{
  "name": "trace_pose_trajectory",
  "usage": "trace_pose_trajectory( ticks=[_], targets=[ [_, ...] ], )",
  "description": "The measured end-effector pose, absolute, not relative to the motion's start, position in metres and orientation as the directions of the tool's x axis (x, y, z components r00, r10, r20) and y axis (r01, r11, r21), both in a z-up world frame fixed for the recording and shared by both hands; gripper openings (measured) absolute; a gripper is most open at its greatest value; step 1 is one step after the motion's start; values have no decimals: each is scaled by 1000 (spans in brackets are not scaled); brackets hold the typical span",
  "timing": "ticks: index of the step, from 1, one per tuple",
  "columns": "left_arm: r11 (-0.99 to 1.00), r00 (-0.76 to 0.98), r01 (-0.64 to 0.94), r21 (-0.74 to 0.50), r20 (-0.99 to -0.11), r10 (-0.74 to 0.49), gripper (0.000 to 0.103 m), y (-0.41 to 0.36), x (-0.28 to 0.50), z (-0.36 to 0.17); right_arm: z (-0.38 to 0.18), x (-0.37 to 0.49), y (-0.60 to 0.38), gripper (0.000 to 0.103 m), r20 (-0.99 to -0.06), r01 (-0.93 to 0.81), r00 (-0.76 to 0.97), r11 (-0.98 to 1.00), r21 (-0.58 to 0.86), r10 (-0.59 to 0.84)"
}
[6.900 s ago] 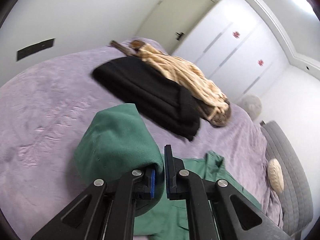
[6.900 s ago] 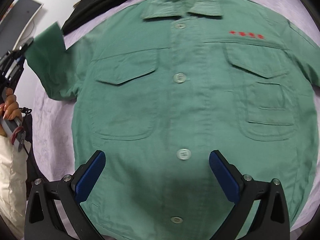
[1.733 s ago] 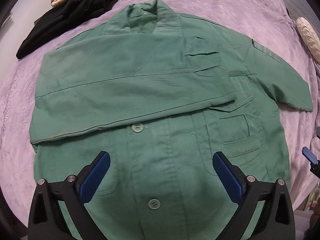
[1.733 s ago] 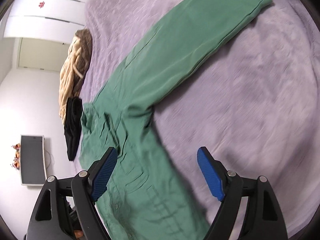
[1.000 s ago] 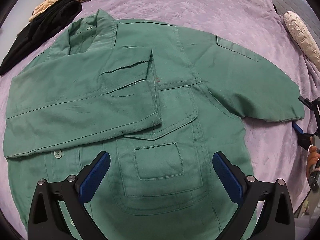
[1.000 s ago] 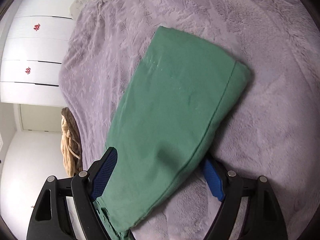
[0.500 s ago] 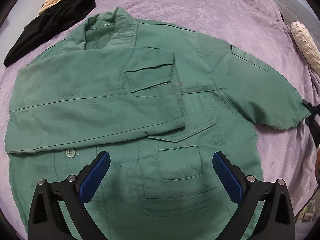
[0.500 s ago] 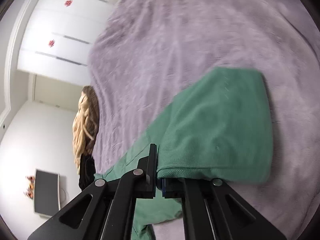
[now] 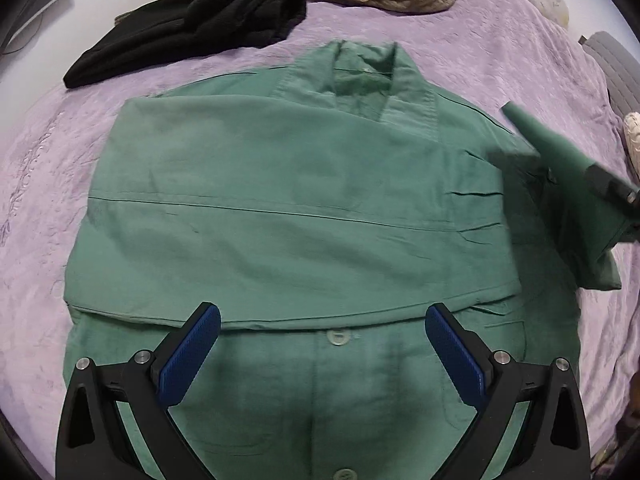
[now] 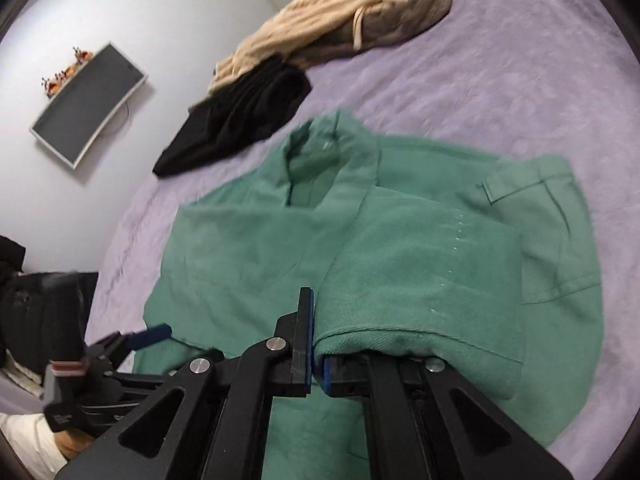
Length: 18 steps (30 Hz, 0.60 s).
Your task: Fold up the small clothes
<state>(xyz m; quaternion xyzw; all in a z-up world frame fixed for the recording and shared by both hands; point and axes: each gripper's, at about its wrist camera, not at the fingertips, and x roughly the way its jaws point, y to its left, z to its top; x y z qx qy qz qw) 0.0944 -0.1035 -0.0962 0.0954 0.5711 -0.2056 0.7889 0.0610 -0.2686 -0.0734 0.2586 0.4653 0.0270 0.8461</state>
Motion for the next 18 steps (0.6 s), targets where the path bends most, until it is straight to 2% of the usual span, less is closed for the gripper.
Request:
trace_pose_trajectory(
  ticks=[3, 4, 5, 6, 7, 8, 10, 11, 12, 13, 14, 15, 18],
  targets=[
    [915, 268, 395, -87, -941, -205, 102, -79, 110, -100, -117, 74, -250, 8, -846, 284, 467, 862, 420, 258],
    [918, 264, 386, -90, -943, -203, 102, -73, 115, -102, -125, 72, -250, 16, -854, 320, 450, 845, 429, 263],
    [920, 262, 382, -91, -944, -202, 102, -68, 119, -103, -131, 64, -256, 32, -840, 340, 460, 817, 466, 287],
    [920, 263, 381, -90, -944, -202, 102, -63, 122, -104, -129, 57, -263, 44, -817, 359, 483, 780, 512, 314],
    [920, 265, 381, -91, -943, -203, 102, -59, 124, -105, -127, 47, -270, 65, -790, 386, 515, 733, 560, 332],
    [921, 271, 379, -91, -940, -205, 102, -55, 126, -105, -125, 35, -277, 67, -770, 415, 548, 693, 589, 326],
    [923, 268, 371, -105, -939, -215, 102, -48, 130, -106, -122, 16, -297, 67, -749, 487, 598, 613, 622, 284],
    [924, 266, 366, -112, -939, -219, 102, -45, 131, -106, -121, 11, -307, 64, -741, 518, 617, 572, 636, 266],
    [925, 263, 360, -119, -938, -224, 102, -42, 133, -107, -120, 9, -317, 54, -735, 545, 632, 533, 647, 245],
    [926, 262, 357, -124, -938, -226, 102, -38, 134, -107, -121, 11, -325, 16, -735, 565, 639, 509, 649, 227],
    [927, 262, 354, -126, -938, -228, 102, -37, 136, -107, -118, 17, -327, 12, -736, 563, 638, 515, 647, 226],
    [928, 264, 350, -128, -937, -229, 102, -33, 137, -107, -114, 23, -325, 12, -737, 548, 641, 543, 636, 216],
    [931, 275, 340, -136, -932, -237, 102, -22, 142, -102, -77, 65, -278, 12, -761, 393, 626, 775, 494, 168]
  ],
)
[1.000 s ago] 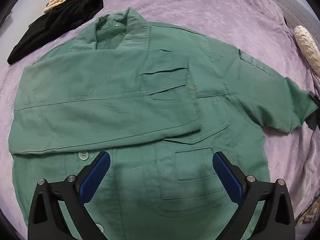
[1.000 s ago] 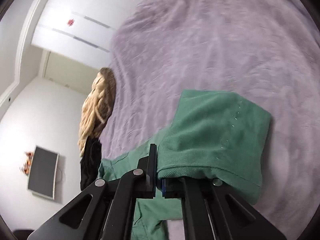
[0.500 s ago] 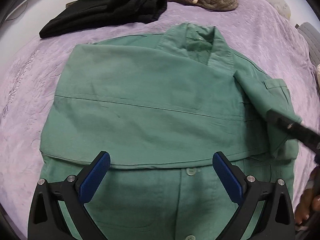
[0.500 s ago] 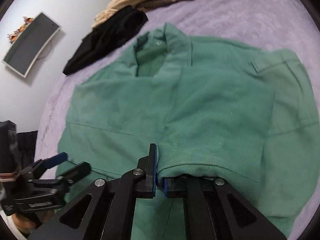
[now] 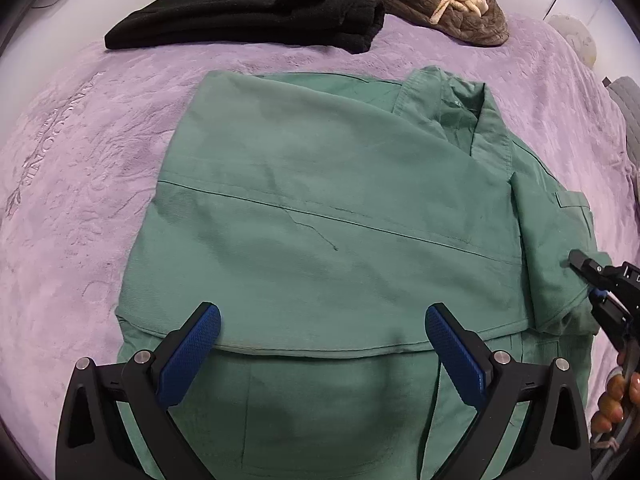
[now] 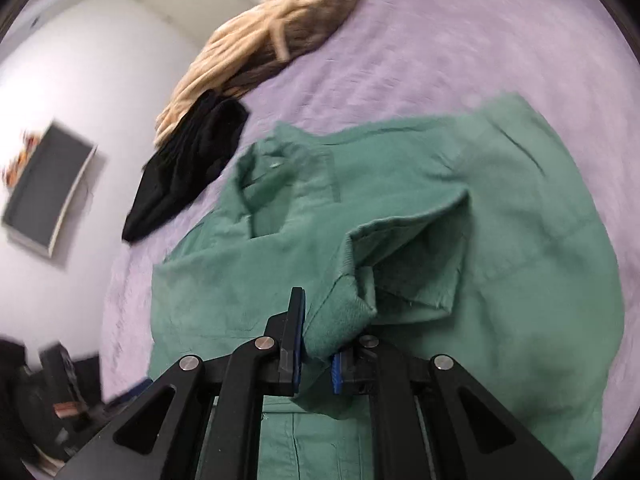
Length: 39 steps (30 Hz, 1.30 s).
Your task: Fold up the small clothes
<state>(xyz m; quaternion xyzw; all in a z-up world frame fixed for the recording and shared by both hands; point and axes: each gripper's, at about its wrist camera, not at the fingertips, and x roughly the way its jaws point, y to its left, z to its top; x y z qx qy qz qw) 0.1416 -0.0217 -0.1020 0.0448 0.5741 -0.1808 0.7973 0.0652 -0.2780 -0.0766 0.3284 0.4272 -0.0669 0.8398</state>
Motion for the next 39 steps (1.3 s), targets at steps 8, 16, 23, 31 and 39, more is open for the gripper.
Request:
trace_pose_trajectory(
  ticks=[8, 16, 23, 31, 39],
  targets=[
    [963, 330, 233, -132, -921, -206, 102, 31, 168, -95, -106, 123, -139, 42, -899, 69, 419, 982, 175, 131],
    [957, 300, 234, -172, -924, -239, 102, 39, 177, -101, -99, 78, -153, 73, -862, 100, 429, 934, 343, 270],
    [876, 144, 370, -308, -913, -382, 102, -29, 170, -117, -116, -14, -275, 74, -790, 477, 517, 656, 586, 330],
    [815, 58, 447, -369, -897, -439, 71, -97, 158, -131, -144, -76, -354, 77, -662, 591, 701, 304, 747, 264],
    [807, 85, 435, -399, -874, -478, 15, -73, 172, -116, -158, -80, -390, 78, -542, 529, 809, 121, 840, 228]
  ],
)
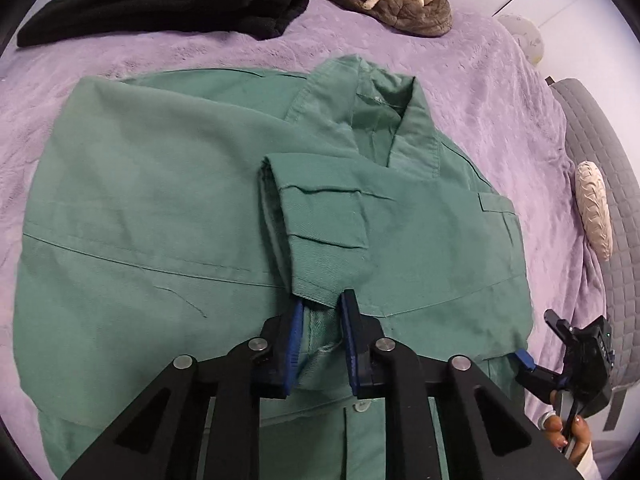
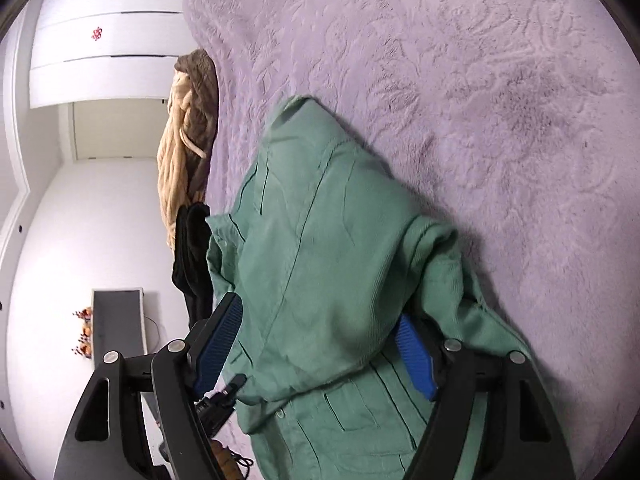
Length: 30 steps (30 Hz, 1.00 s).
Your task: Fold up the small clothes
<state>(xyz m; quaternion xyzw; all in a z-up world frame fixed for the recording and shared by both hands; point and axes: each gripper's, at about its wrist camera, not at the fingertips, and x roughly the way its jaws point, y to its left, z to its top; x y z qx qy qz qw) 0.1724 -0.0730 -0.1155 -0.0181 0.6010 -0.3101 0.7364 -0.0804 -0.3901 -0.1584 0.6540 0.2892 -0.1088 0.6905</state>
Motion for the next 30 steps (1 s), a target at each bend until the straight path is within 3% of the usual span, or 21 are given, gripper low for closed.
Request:
trace_pose_trajectory(
  ticks=[2, 5, 10, 13, 17, 23, 30],
  targets=[
    [821, 70, 404, -404, -881, -468, 8, -68, 180, -123, -162, -84, -402, 78, -526, 526, 825, 60, 848, 205],
    [833, 74, 395, -387, -890, -449, 8, -65, 184, -131, -144, -105, -420, 78, -527, 522, 847, 78, 849, 73],
    [842, 100, 431, -323, -911, -401, 8, -71, 178, -139, -169, -123, -425, 71, -547, 549, 832, 5, 836, 92],
    [848, 105, 428, -313, -915, -390, 8, -73, 178, -140, -169, -131, -424, 73, -554, 556, 831, -30, 831, 56],
    [857, 125, 442, -265, -928, -351, 8, -73, 177, -134, -149, -152, -430, 73, -637, 636, 771, 37, 771, 19],
    [870, 229, 448, -205, -915, -334, 8, -60, 177, -102, -93, -103, -439, 74, -724, 632, 688, 447, 633, 52],
    [865, 236, 467, -184, -917, -322, 8, -81, 175, -97, -133, -13, -472, 73, -775, 645, 618, 481, 594, 129]
  ],
)
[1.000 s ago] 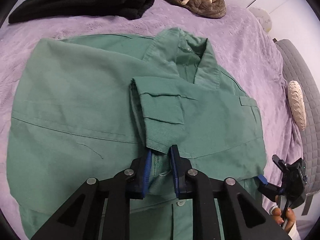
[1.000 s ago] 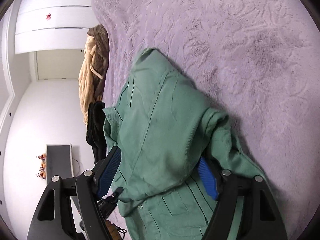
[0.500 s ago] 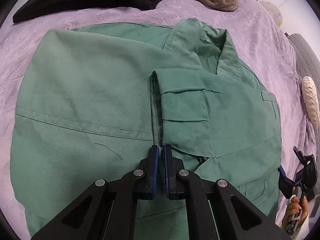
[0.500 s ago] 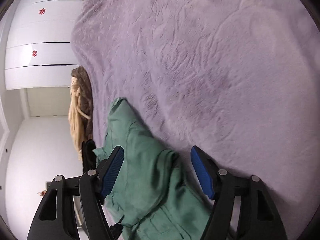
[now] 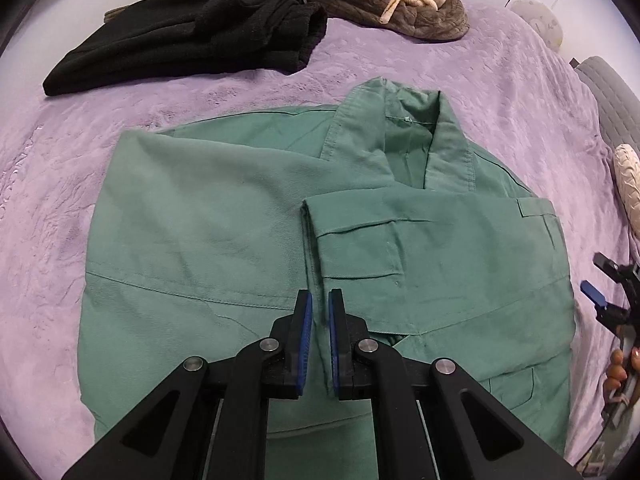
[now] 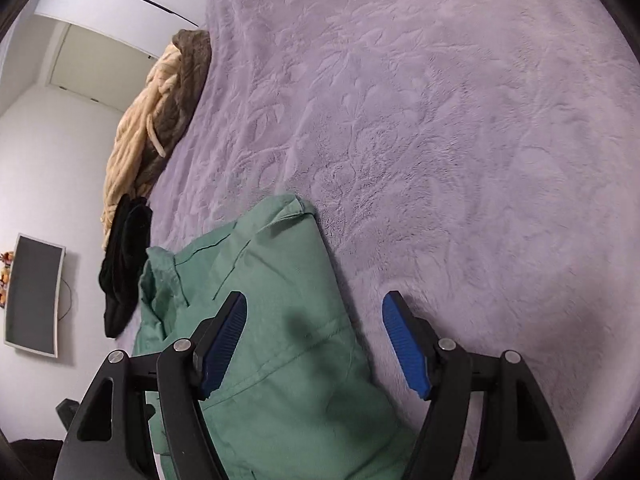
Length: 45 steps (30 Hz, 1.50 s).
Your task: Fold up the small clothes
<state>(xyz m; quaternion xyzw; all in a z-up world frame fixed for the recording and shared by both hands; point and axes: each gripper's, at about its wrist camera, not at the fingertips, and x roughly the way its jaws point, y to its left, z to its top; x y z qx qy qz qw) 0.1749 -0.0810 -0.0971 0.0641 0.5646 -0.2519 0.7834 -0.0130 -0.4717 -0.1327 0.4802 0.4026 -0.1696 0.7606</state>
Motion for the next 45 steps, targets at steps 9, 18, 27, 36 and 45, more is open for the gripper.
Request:
trace_pose_trajectory(
  ticks=[9, 18, 27, 36, 45],
  targets=[
    [855, 248, 502, -129, -926, -285, 8, -110, 169, -119, -151, -8, -486, 8, -905, 748, 423, 581, 319, -48],
    [887, 292, 455, -74, -929, -227, 36, -80, 182, -110, -103, -39, -428, 14, -856, 611, 514, 676, 413, 58],
    [831, 250, 541, -130, -918, -307, 36, -89, 140, -97, -127, -23, -347, 42, -903, 484, 412, 810, 331, 122],
    [850, 239, 523, -70, -945, -225, 58, -72, 128, -114, -113, -63, -355, 63, -887, 543, 429, 737, 403, 168],
    [852, 230, 523, -22, -959, -165, 58, -43, 98, -90, -91, -110, -340, 72, -878, 588, 433, 674, 448, 205]
  ],
)
